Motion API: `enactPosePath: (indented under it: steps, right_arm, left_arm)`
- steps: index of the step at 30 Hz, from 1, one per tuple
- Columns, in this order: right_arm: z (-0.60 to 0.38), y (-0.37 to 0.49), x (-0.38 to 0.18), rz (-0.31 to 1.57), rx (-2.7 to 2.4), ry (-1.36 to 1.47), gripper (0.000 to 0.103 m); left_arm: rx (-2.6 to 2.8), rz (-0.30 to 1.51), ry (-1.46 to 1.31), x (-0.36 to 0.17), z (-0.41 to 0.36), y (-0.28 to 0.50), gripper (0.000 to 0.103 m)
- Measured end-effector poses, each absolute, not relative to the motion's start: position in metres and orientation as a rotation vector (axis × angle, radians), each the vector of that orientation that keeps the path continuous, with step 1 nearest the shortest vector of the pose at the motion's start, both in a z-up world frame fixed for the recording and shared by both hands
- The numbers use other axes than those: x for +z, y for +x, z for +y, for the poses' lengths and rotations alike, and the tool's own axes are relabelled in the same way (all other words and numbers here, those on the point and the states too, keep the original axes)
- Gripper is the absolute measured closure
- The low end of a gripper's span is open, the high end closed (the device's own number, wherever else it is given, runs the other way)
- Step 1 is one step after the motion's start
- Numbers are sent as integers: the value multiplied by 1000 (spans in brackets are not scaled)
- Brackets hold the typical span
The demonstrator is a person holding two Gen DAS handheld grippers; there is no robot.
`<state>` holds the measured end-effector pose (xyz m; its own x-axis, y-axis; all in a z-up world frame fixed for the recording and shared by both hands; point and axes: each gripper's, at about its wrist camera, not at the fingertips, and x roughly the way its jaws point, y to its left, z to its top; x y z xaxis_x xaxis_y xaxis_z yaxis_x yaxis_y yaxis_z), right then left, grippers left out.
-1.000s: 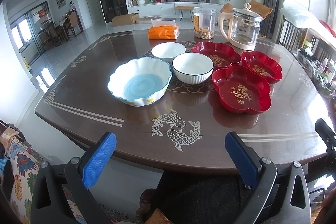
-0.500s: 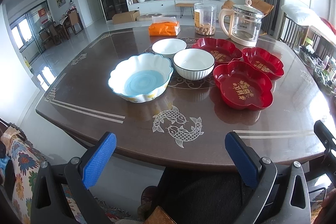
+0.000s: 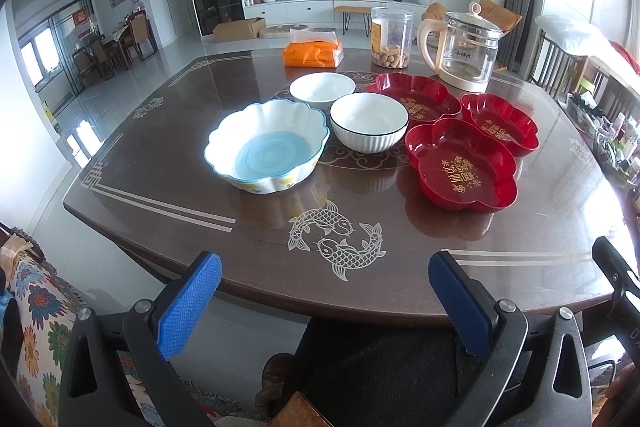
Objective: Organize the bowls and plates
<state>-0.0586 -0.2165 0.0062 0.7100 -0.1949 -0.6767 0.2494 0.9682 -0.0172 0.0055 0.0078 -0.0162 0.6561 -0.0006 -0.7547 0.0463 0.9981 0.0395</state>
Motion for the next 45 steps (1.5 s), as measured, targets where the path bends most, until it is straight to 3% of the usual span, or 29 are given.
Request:
enactPosePath:
  steps: [45]
  right_arm:
    - [-217,-62,5,747,-249,70,10]
  left_arm:
    - [-14,856,83,-20,8,1,0]
